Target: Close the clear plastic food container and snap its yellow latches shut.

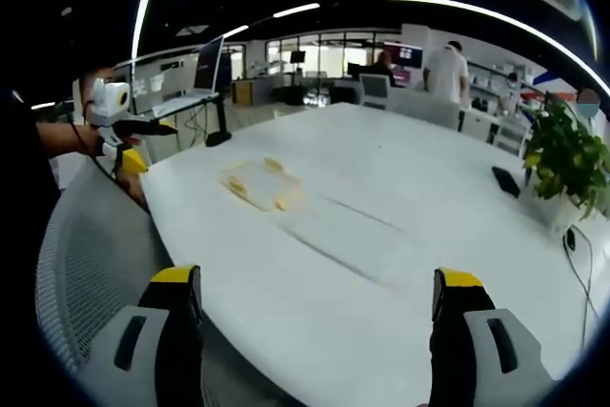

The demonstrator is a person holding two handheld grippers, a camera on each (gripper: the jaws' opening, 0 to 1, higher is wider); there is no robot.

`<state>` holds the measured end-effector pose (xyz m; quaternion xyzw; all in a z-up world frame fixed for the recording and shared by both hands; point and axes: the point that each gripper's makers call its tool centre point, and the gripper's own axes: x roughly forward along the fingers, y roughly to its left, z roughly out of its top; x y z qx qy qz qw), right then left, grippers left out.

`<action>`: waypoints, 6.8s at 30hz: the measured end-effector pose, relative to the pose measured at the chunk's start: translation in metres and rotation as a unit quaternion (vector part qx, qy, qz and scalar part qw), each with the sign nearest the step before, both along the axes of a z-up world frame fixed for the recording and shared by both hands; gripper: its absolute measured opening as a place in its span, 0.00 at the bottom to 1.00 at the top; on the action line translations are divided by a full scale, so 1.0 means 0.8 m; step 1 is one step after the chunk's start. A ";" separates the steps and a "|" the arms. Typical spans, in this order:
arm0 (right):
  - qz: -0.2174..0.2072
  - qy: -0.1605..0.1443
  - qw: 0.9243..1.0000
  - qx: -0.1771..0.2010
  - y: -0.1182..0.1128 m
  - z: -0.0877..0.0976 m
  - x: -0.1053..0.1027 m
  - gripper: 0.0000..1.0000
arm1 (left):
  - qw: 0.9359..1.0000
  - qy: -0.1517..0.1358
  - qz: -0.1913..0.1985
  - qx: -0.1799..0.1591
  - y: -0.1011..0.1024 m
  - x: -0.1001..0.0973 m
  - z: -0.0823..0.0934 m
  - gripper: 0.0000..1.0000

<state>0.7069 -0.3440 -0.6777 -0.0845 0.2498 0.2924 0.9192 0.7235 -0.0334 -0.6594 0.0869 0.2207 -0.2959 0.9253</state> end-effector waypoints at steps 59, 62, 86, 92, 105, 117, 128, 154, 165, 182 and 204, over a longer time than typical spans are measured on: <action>0.065 0.026 0.997 -0.035 0.020 0.009 0.007 0.96 | 1.000 0.010 -0.020 0.018 0.009 0.010 0.000 0.99; 0.073 0.029 0.996 -0.039 0.023 0.008 0.011 0.95 | 0.999 0.013 -0.023 0.019 0.009 0.010 -0.002 0.99; 0.135 0.038 0.989 -0.053 0.057 0.014 0.046 0.92 | 0.997 0.032 -0.060 0.042 0.011 0.040 -0.017 0.99; 0.150 0.043 0.986 -0.057 0.066 0.012 0.053 0.91 | 0.996 0.033 -0.067 0.045 0.014 0.049 -0.020 0.98; 0.193 0.044 0.978 -0.072 0.088 0.011 0.069 0.91 | 0.993 0.042 -0.089 0.061 0.022 0.068 -0.030 0.98; 0.225 0.049 0.969 -0.086 0.107 0.002 0.083 0.88 | 0.989 0.058 -0.110 0.079 0.026 0.085 -0.043 0.96; 0.249 0.053 0.962 -0.101 0.122 -0.004 0.102 0.85 | 0.984 0.073 -0.132 0.096 0.032 0.099 -0.057 0.92; 0.274 0.075 0.950 -0.130 0.153 -0.025 0.137 0.77 | 0.968 0.105 -0.185 0.135 0.042 0.131 -0.081 0.83; 0.296 0.081 0.941 -0.144 0.179 -0.026 0.154 0.74 | 0.961 0.109 -0.206 0.150 0.045 0.141 -0.087 0.80; 0.323 0.105 0.922 -0.183 0.202 -0.048 0.175 0.65 | 0.946 0.107 -0.253 0.174 0.044 0.163 -0.093 0.68; 0.362 0.125 0.889 -0.250 0.210 -0.095 0.193 0.51 | 0.920 0.118 -0.312 0.208 0.036 0.179 -0.114 0.51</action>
